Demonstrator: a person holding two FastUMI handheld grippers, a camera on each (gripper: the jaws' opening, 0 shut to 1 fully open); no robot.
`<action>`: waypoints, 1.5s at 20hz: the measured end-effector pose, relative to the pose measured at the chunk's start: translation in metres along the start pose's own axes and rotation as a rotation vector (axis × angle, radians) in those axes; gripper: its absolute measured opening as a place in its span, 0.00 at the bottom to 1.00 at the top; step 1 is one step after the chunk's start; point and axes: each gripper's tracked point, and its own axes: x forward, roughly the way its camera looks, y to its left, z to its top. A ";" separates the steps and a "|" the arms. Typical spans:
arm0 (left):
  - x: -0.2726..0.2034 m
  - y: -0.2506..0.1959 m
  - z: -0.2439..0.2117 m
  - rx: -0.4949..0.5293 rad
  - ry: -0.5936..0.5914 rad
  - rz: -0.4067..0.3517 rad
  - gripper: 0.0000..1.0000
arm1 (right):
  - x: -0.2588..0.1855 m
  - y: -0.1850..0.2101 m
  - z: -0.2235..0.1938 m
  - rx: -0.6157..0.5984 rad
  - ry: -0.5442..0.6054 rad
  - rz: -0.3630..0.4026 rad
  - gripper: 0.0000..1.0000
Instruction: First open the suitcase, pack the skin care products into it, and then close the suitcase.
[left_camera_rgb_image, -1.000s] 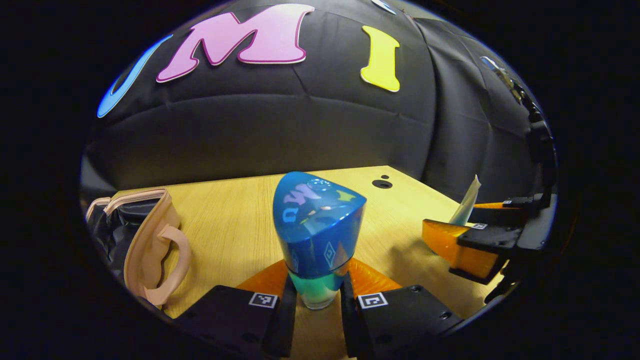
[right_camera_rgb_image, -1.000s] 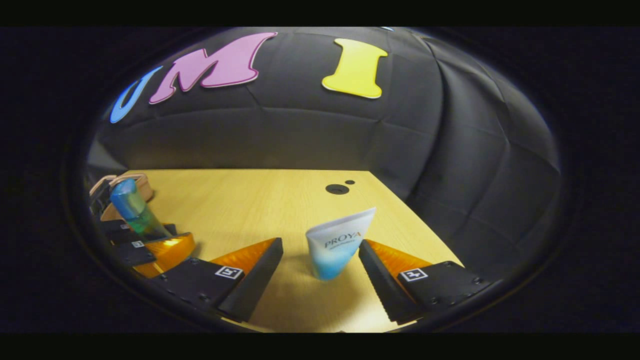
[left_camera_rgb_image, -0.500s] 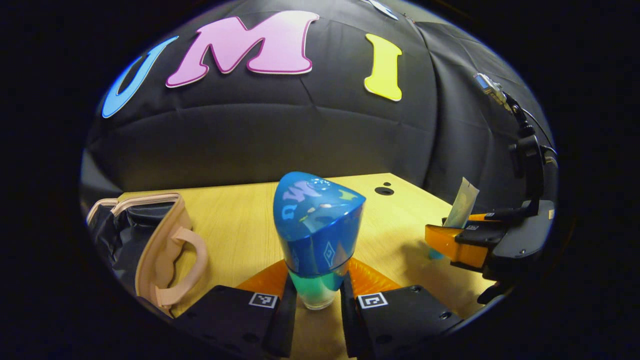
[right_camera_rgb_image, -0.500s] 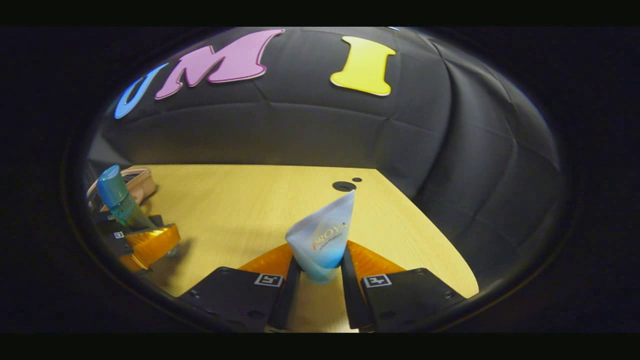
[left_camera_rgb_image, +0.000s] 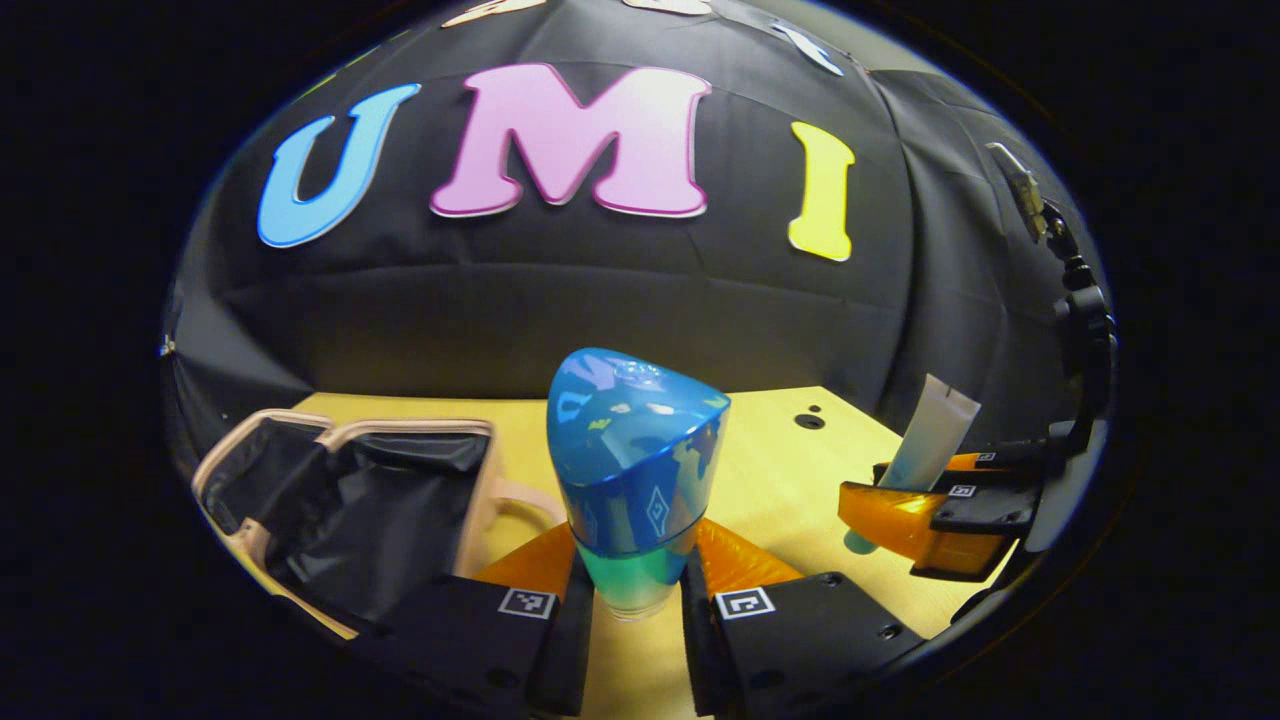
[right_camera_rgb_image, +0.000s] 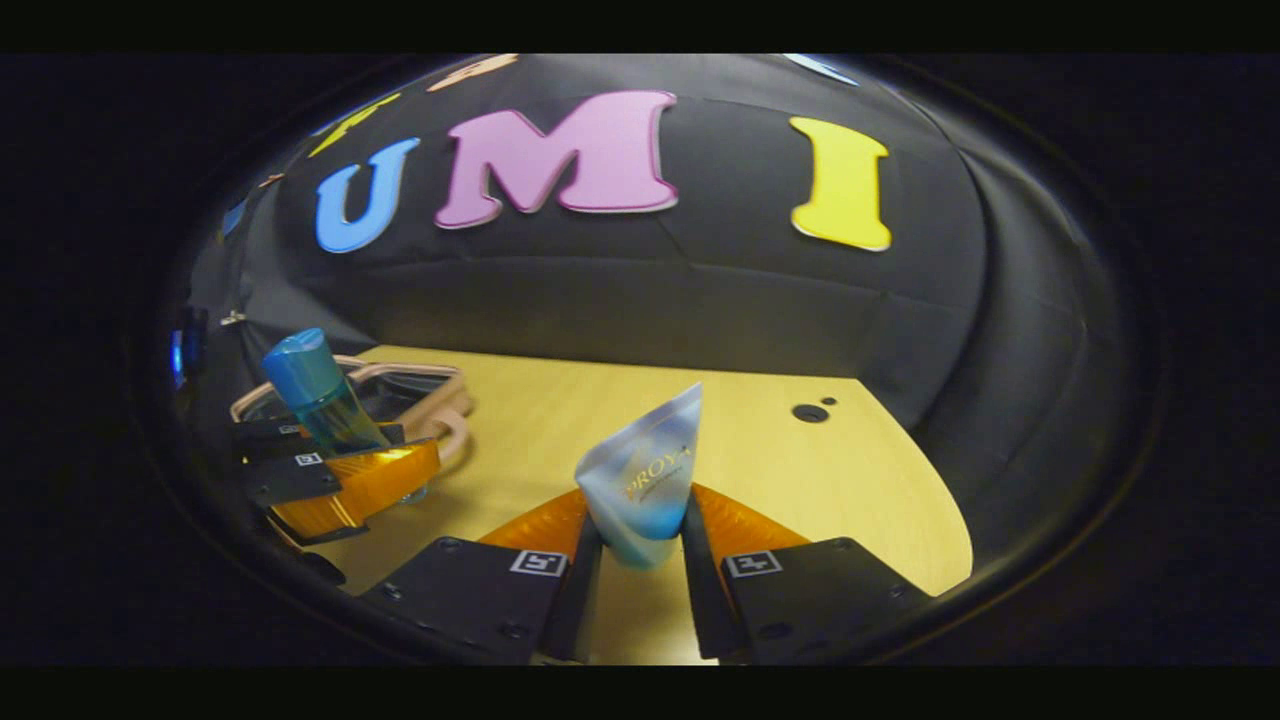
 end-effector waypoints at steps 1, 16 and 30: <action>-0.008 0.020 0.004 -0.001 0.006 0.034 0.40 | -0.005 0.020 0.005 -0.003 -0.005 0.036 0.42; 0.001 0.238 -0.064 0.044 0.439 0.226 0.40 | -0.059 0.209 0.041 0.075 0.024 0.396 0.42; 0.039 0.256 -0.119 -0.063 0.880 0.147 0.48 | -0.065 0.178 0.034 0.064 0.050 0.341 0.37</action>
